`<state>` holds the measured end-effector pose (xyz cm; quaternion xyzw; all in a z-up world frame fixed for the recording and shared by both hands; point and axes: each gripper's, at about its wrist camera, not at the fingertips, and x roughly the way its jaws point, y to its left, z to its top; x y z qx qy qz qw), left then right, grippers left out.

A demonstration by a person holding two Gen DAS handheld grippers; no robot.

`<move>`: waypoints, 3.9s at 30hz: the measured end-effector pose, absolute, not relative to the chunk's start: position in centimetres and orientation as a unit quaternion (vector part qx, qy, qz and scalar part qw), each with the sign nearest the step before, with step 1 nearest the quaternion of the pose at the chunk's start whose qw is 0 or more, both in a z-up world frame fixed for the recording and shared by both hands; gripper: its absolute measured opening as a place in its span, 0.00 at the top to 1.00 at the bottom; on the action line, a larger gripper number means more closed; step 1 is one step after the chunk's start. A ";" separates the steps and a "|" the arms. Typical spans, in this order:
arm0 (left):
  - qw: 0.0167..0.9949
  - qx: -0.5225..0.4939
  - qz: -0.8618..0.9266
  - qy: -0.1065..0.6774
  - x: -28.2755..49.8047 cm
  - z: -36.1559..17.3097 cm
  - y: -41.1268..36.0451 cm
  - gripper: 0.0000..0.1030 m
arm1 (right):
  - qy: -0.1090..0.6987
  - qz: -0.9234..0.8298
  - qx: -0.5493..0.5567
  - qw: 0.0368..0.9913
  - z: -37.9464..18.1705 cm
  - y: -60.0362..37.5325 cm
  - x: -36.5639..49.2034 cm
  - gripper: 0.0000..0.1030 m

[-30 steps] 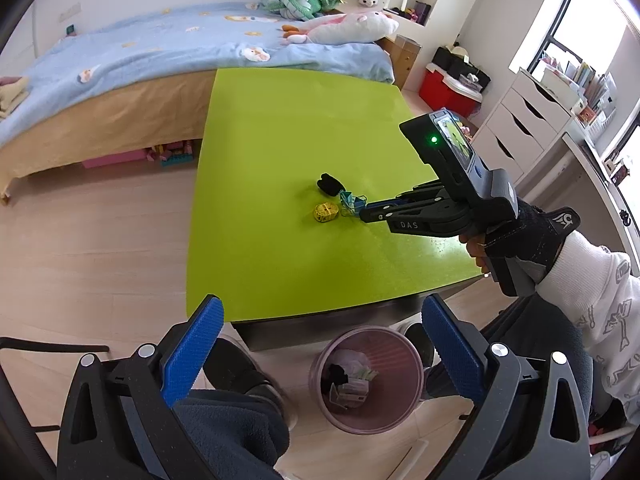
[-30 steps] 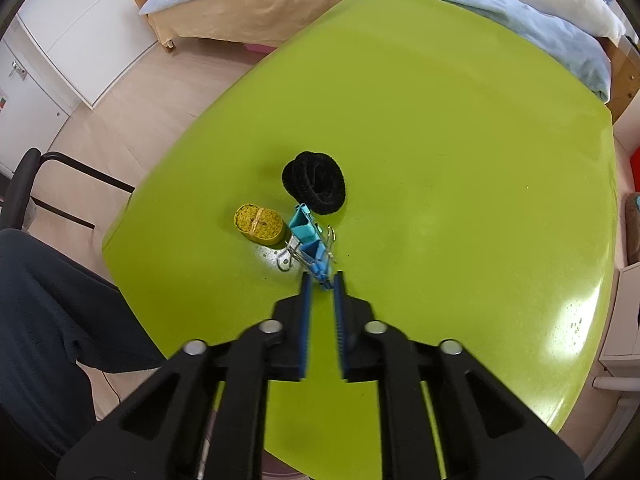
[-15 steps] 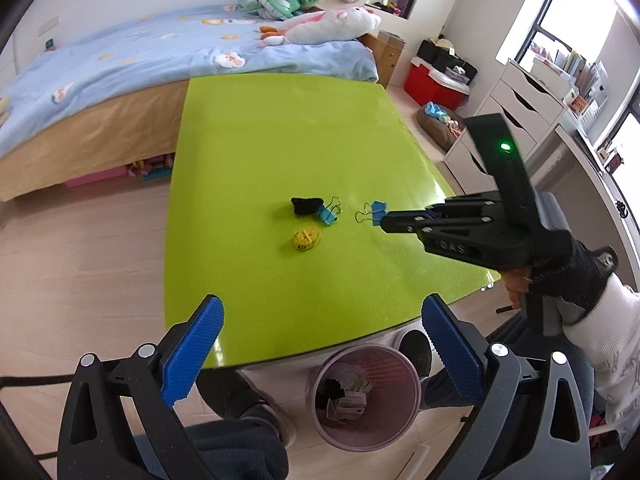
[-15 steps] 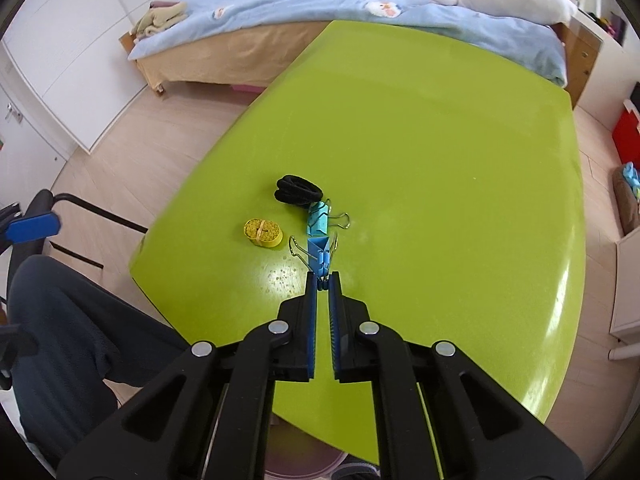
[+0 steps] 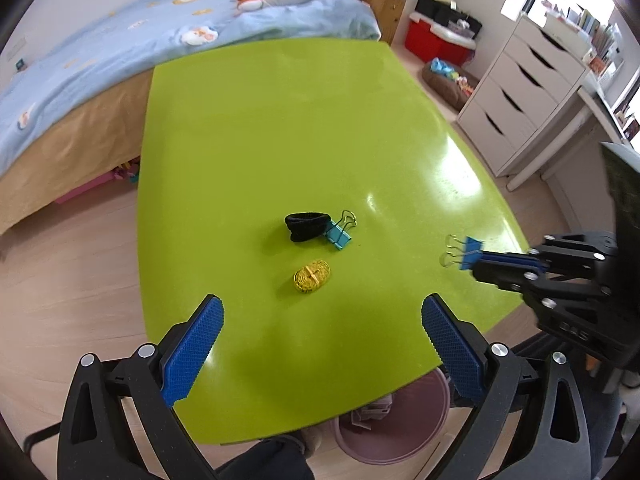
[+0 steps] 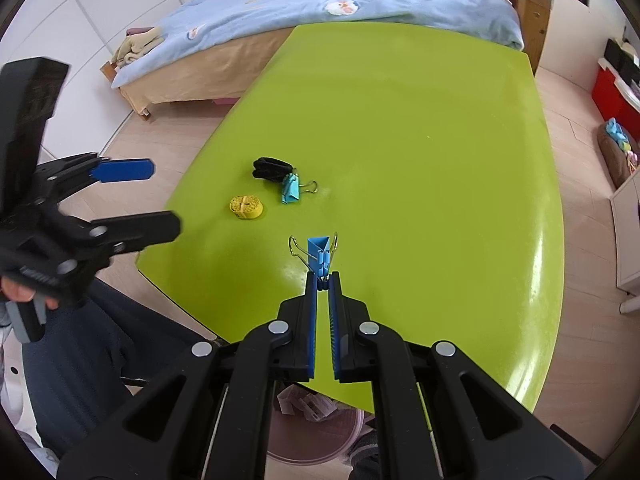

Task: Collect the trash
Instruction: 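Lift the blue clip with the right gripper while the left gripper grasps the yellow tape measure, then carry the clip and tape measure over the wastebasket and open both grippers, then grasp the second blue binder clip with the right gripper and lift it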

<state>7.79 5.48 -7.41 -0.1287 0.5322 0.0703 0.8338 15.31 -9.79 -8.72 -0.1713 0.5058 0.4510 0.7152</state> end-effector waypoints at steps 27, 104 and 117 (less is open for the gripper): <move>0.803 -0.097 0.084 0.583 11.5 -12.9 5.3 0.75 | 0.506 0.429 -0.159 0.732 -8.7 -12.3 16.0 0.95; 0.875 -0.105 0.017 0.472 -5.8 -3.1 -6.5 0.07 | 0.491 0.427 -0.100 0.753 -4.4 -23.6 3.5 0.04; 0.876 -0.132 0.050 0.462 -5.8 -2.6 -3.3 0.07 | 0.484 0.450 -0.110 0.742 -3.7 -20.6 4.3 0.04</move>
